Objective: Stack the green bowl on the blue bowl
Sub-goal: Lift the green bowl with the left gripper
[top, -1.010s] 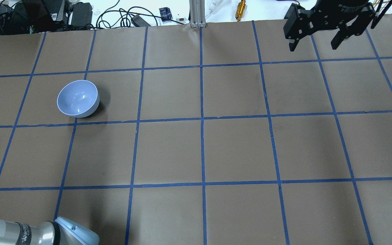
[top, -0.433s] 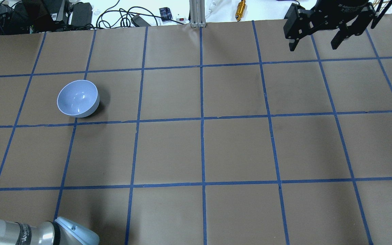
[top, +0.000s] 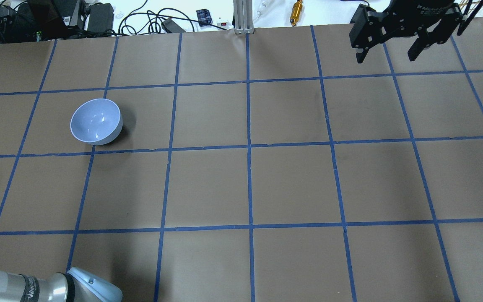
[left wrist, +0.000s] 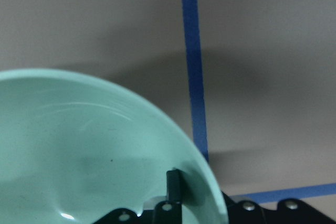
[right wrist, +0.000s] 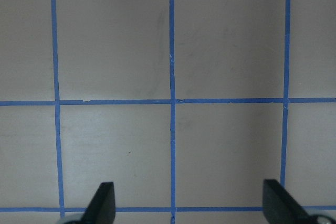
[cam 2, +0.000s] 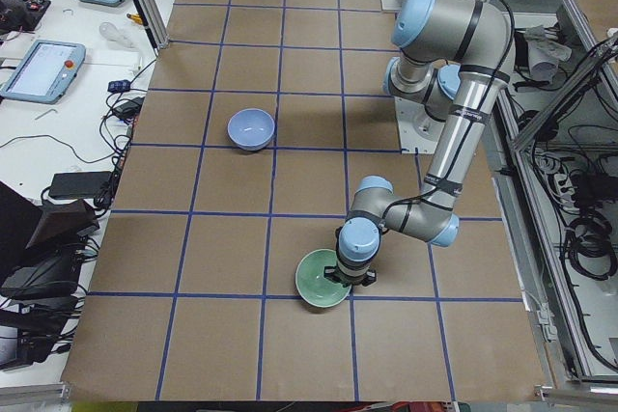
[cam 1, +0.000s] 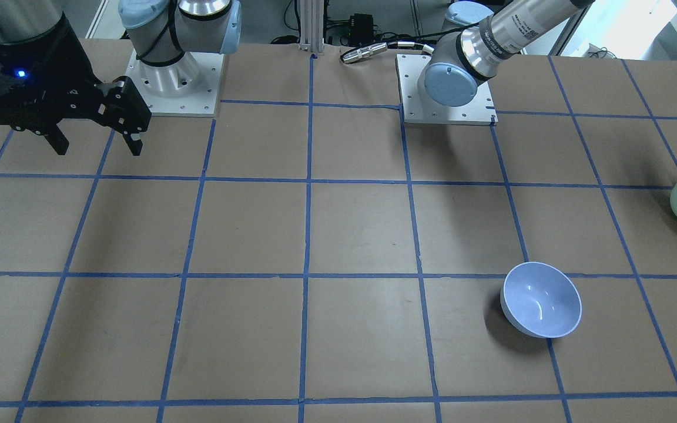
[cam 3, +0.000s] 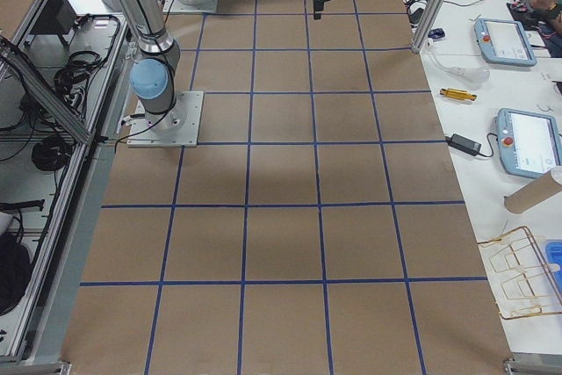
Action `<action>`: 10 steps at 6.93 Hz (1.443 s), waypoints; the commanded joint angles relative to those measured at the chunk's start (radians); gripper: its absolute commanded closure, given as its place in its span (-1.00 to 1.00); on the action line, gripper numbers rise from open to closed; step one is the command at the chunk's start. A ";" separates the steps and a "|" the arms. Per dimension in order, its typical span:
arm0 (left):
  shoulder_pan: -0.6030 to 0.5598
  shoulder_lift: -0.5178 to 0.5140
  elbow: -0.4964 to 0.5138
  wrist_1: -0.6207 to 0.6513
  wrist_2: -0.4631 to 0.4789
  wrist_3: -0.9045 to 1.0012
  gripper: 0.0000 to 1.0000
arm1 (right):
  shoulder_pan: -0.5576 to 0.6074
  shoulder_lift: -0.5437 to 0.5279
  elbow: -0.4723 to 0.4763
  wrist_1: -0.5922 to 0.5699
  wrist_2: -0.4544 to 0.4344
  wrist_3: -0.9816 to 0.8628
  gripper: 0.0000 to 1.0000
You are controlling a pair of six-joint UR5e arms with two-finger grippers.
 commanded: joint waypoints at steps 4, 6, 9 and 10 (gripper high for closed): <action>-0.189 0.188 0.055 -0.164 -0.054 -0.170 1.00 | 0.000 -0.001 0.000 0.000 0.000 0.000 -1.00; -0.365 0.249 0.059 -0.230 -0.105 -0.313 1.00 | 0.000 -0.001 0.000 0.000 0.000 0.000 -1.00; -0.673 0.285 0.059 -0.239 -0.112 -0.569 1.00 | 0.000 0.000 0.000 0.000 0.000 0.000 -1.00; -0.755 0.283 0.052 -0.235 -0.111 -0.664 1.00 | 0.000 0.000 0.000 0.000 0.002 0.000 -1.00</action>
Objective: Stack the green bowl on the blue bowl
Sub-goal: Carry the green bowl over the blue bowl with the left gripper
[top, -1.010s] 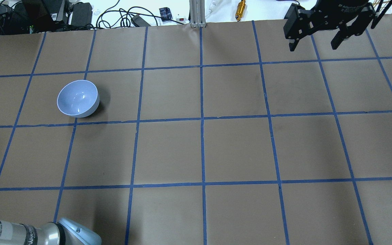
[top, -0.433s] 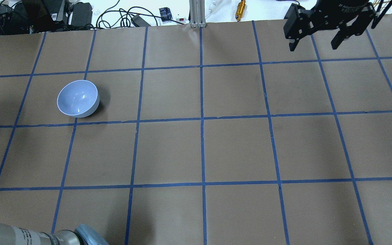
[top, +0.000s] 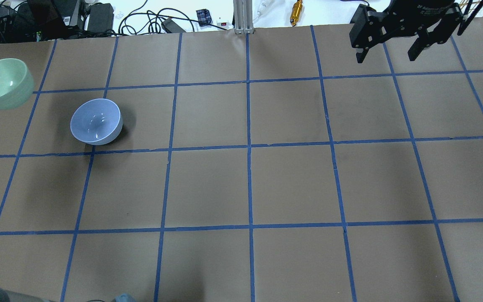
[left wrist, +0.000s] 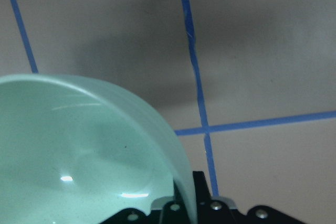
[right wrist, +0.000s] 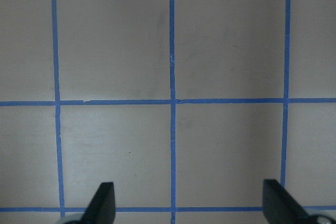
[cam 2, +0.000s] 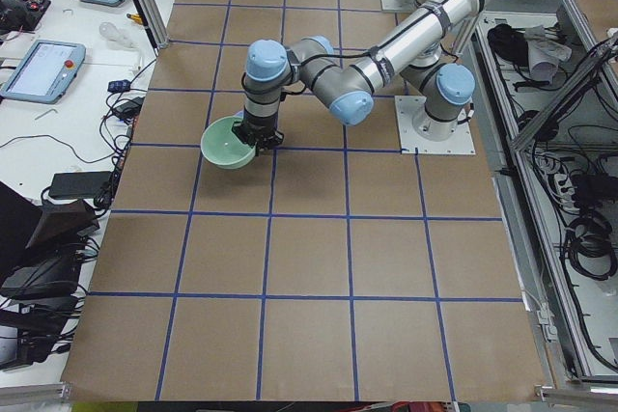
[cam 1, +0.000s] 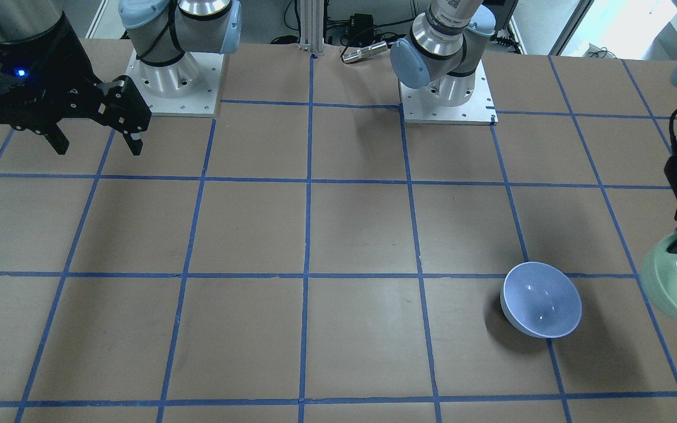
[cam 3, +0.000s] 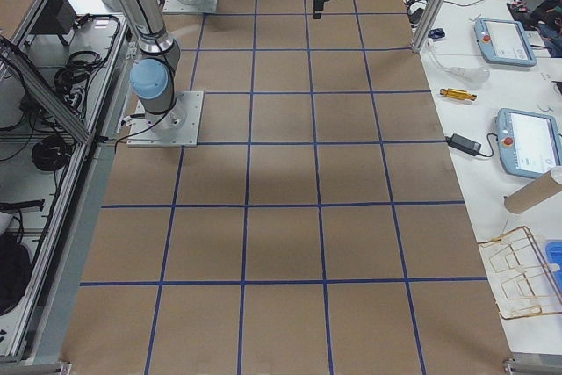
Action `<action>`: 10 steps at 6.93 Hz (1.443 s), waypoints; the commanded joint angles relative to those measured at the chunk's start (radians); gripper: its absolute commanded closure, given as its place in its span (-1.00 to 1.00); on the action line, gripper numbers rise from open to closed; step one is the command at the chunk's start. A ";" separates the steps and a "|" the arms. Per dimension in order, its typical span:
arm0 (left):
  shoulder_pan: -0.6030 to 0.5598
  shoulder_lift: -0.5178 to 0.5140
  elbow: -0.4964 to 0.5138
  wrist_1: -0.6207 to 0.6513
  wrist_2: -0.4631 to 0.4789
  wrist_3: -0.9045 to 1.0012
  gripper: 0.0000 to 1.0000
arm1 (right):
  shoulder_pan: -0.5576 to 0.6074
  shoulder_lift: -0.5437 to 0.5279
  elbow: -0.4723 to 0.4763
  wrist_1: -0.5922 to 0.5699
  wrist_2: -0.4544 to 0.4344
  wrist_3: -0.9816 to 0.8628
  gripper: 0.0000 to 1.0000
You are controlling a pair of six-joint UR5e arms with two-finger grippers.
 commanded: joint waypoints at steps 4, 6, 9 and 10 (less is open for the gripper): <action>-0.211 -0.038 -0.073 0.070 0.013 -0.231 1.00 | 0.000 0.001 0.000 0.000 -0.001 0.000 -1.00; -0.210 -0.007 -0.208 0.192 0.016 -0.225 1.00 | 0.000 0.001 0.000 0.000 -0.001 0.000 -1.00; -0.196 -0.007 -0.270 0.241 0.030 -0.210 1.00 | 0.000 -0.001 0.000 0.000 -0.001 0.000 -1.00; -0.196 -0.010 -0.285 0.248 0.032 -0.211 1.00 | 0.000 0.001 0.000 0.000 0.001 0.000 -1.00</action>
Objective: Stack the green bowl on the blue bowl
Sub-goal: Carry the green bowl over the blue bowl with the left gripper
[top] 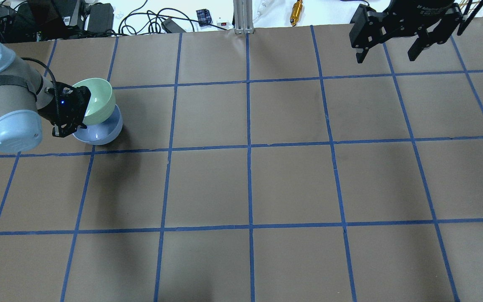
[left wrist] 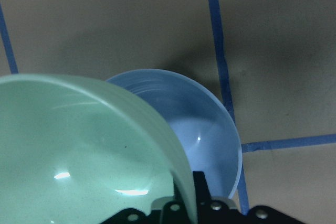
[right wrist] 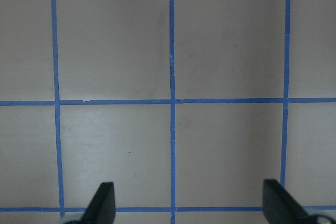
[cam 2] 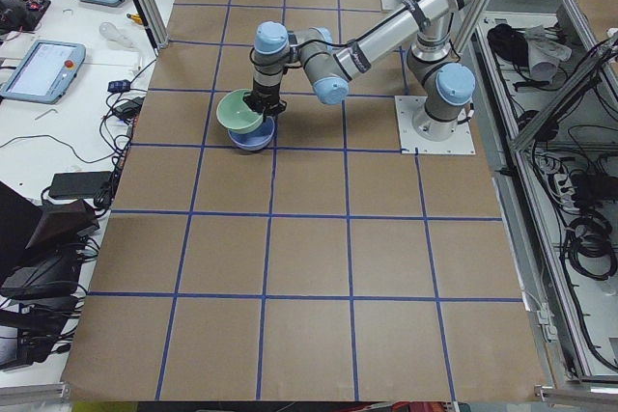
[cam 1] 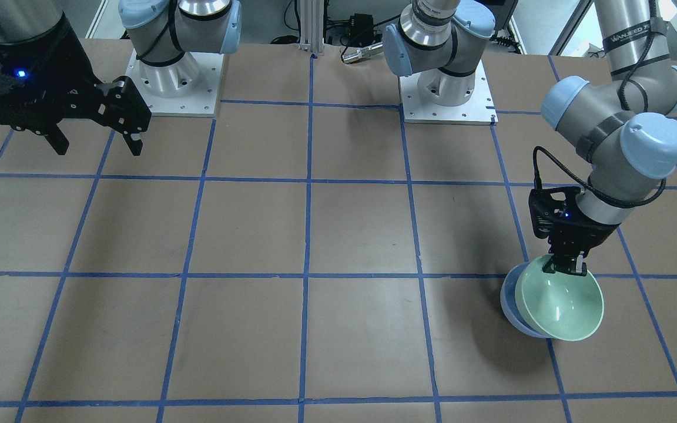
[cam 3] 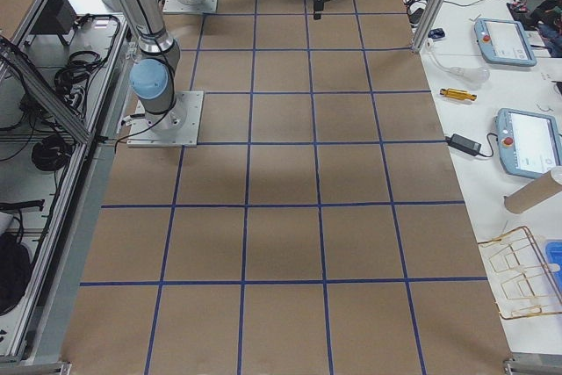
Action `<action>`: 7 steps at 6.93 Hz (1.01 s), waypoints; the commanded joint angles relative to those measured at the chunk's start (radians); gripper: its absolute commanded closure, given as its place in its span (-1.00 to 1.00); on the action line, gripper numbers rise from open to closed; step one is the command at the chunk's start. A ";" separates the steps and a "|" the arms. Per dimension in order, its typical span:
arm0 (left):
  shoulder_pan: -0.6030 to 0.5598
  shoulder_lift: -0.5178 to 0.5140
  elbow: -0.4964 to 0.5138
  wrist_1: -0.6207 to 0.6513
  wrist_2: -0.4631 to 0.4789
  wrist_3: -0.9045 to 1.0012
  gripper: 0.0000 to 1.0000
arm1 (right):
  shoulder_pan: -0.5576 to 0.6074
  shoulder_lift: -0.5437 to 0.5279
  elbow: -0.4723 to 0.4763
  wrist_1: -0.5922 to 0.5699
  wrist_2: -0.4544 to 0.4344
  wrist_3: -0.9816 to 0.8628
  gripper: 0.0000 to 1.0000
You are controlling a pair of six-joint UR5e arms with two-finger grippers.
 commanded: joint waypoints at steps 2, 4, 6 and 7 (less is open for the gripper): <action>0.003 0.002 -0.040 0.026 0.049 0.004 1.00 | 0.000 -0.001 0.000 0.000 0.000 0.000 -1.00; 0.002 -0.008 -0.046 0.045 0.050 0.001 1.00 | 0.000 0.001 0.000 0.000 0.000 0.000 -1.00; 0.003 -0.023 -0.041 0.046 0.053 -0.012 -0.79 | 0.000 0.001 0.000 0.000 0.000 0.000 -1.00; 0.003 -0.024 -0.038 0.047 0.053 -0.015 -1.00 | 0.000 0.001 0.000 0.000 0.000 0.000 -1.00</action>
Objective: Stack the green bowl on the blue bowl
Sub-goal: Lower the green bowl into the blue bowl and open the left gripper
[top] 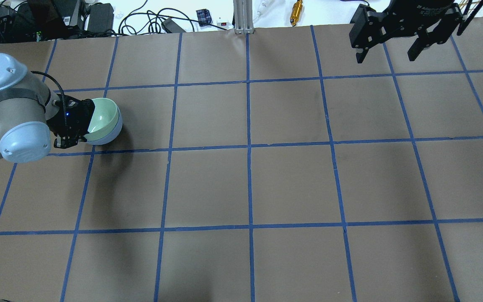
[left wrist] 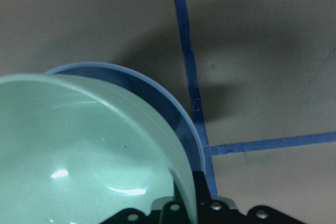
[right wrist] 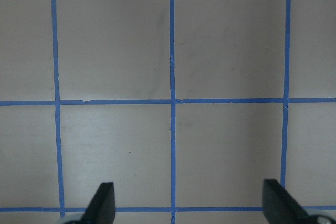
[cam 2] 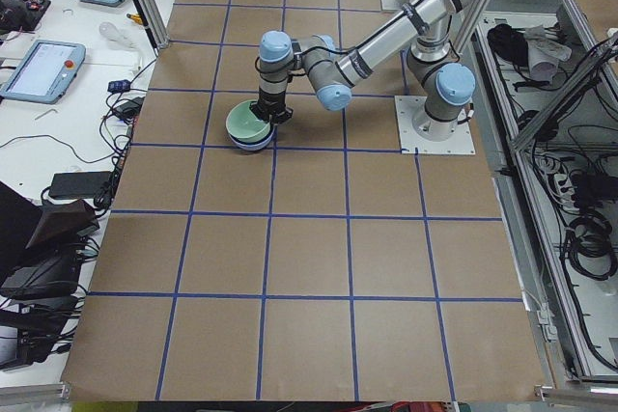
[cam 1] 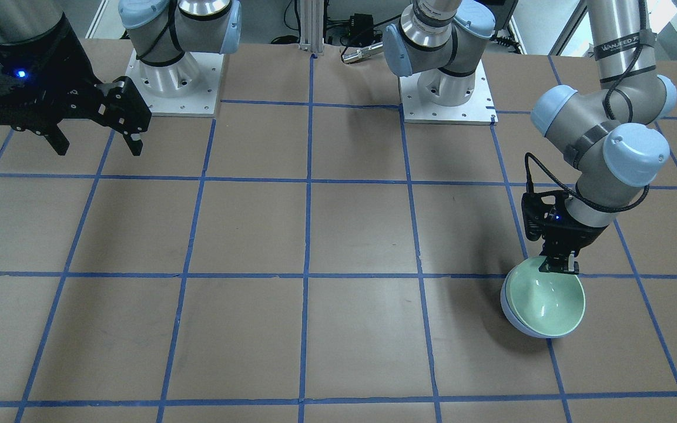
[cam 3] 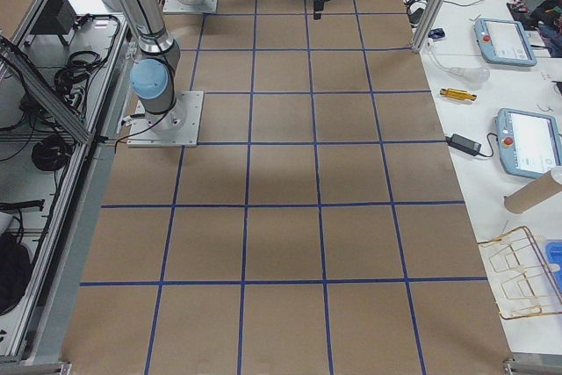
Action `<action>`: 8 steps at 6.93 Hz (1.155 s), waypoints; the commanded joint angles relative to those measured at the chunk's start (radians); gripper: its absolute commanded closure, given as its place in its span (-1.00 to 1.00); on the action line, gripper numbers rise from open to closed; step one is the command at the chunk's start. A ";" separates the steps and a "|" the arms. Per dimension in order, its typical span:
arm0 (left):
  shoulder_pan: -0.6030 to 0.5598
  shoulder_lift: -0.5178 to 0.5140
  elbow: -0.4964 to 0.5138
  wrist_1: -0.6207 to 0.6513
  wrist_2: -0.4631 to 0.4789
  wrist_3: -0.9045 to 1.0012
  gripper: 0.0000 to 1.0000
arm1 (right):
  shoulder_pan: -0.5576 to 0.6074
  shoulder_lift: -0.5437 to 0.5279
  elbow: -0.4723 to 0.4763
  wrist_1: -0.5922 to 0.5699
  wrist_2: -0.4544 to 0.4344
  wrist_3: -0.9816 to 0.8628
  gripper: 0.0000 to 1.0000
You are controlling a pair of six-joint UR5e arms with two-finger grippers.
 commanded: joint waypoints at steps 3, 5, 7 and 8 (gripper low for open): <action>-0.004 0.045 0.035 -0.032 0.003 -0.060 -1.00 | 0.000 0.000 0.000 0.000 0.000 0.000 -1.00; -0.007 0.137 0.180 -0.379 -0.017 -0.221 -0.95 | 0.000 0.000 0.000 0.000 0.000 0.000 -1.00; -0.021 0.243 0.317 -0.685 -0.019 -0.368 -0.95 | 0.000 0.000 0.000 0.000 0.001 0.000 -1.00; -0.024 0.269 0.371 -0.782 -0.058 -0.463 -0.95 | 0.000 -0.001 0.000 0.000 0.000 0.000 -1.00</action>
